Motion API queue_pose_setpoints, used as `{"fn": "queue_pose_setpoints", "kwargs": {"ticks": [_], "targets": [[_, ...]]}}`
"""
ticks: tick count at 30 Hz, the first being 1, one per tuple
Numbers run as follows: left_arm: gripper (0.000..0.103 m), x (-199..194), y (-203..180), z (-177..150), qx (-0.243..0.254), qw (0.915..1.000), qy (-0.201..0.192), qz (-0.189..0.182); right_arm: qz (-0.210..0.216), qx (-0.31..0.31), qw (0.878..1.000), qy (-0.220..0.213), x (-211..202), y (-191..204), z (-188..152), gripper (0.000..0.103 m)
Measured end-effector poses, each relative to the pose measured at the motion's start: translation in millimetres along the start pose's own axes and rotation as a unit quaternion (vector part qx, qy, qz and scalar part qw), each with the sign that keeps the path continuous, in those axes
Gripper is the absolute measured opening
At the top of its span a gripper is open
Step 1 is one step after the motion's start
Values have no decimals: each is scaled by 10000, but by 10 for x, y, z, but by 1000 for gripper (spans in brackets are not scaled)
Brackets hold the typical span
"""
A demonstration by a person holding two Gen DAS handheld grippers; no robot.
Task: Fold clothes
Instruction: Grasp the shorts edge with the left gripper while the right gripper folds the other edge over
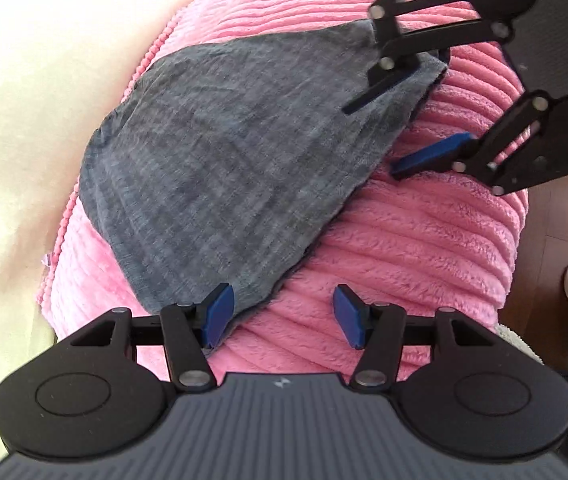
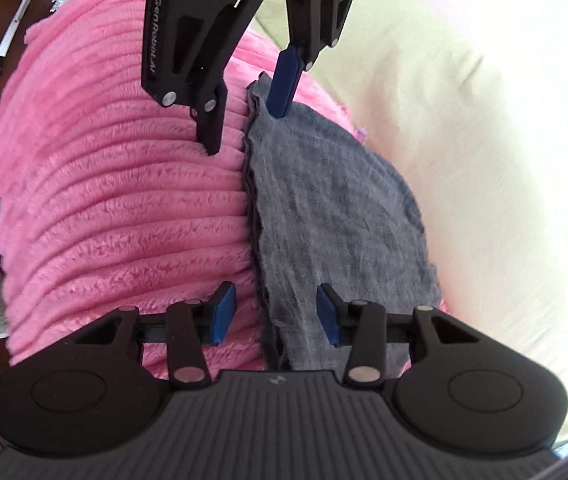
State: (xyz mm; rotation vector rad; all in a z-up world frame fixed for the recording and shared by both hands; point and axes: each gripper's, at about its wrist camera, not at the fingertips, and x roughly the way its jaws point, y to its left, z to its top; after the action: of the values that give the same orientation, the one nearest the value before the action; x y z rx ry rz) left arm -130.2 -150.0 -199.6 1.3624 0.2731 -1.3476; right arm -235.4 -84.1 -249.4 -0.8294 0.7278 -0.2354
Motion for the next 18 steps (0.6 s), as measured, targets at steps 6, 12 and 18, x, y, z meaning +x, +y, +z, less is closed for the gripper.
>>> {"fn": "queue_pose_setpoints", "kwargs": {"ticks": [6,12,18], "targets": [[61,-37,26,1,251,9994,-161,151,736,1460,9861,294,195,-579,152,4],[61,125,33,144,422,9985,-332,68,1310,2802,9504,337,277,-1181,78,4],[49,354,48,147,259,9988,-318,275,1241,2529,9593,203,154,-1061,7,6]]}}
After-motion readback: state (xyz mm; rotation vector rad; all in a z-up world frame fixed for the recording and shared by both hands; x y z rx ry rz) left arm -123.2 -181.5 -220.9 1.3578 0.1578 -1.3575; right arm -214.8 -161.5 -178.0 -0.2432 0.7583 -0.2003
